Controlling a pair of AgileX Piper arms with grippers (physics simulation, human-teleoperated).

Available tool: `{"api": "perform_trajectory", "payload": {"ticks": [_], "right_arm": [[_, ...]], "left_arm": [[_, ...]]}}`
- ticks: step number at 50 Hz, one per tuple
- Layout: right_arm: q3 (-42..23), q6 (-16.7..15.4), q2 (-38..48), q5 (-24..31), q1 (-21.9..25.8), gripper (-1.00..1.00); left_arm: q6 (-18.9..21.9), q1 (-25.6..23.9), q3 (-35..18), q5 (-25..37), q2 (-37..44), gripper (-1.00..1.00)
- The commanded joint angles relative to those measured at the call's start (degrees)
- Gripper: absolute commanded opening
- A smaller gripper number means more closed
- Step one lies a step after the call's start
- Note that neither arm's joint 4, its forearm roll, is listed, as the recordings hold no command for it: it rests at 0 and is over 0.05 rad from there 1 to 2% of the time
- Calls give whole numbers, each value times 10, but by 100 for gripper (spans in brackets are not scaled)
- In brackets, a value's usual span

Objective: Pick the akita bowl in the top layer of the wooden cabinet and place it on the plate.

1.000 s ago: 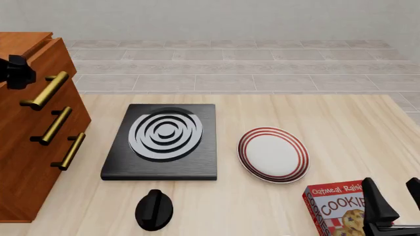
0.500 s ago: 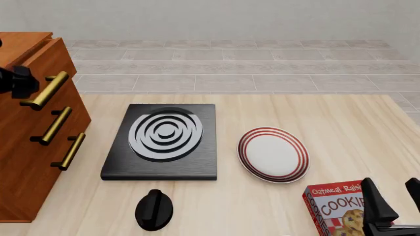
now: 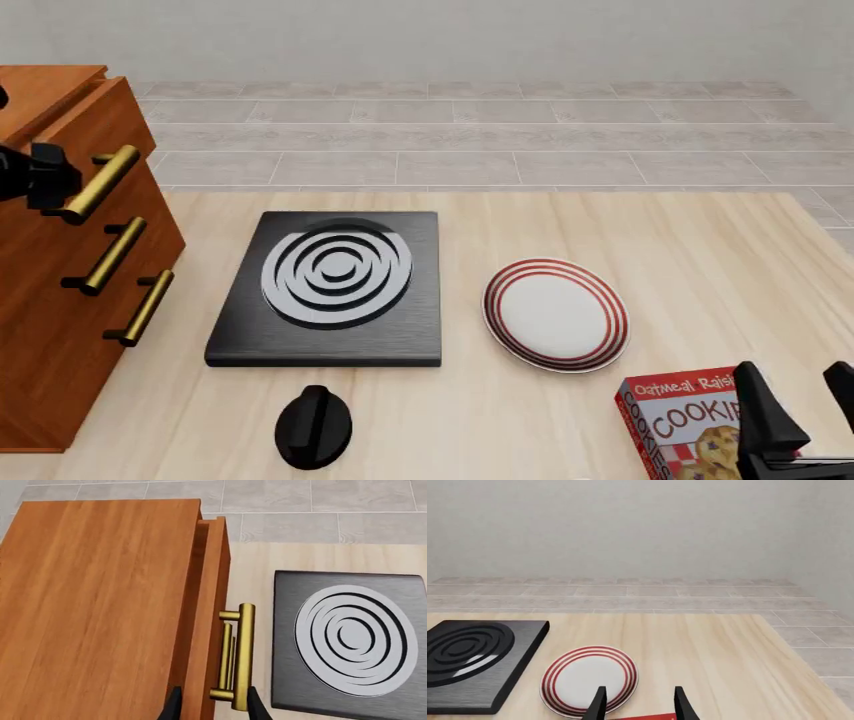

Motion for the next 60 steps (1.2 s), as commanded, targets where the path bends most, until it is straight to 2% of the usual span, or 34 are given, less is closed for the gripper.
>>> {"api": "perform_trajectory", "payload": {"ticks": [1, 19, 28, 30, 38, 60], "right_arm": [[0, 0, 0, 0, 0, 100], [0, 0, 1, 0, 0, 100], [0, 0, 4, -3, -2, 100], [0, 0, 3, -2, -2, 100], [0, 0, 2, -1, -1, 100], [0, 0, 6, -5, -2, 100]], "left_arm": [[-15, 3, 33, -4, 12, 100], [-59, -52, 19, 12, 21, 100], [-72, -66, 12, 14, 24, 100], [-90, -73, 11, 16, 23, 100], [-95, -79, 14, 13, 24, 100], [-144, -118, 14, 12, 29, 100]]}}
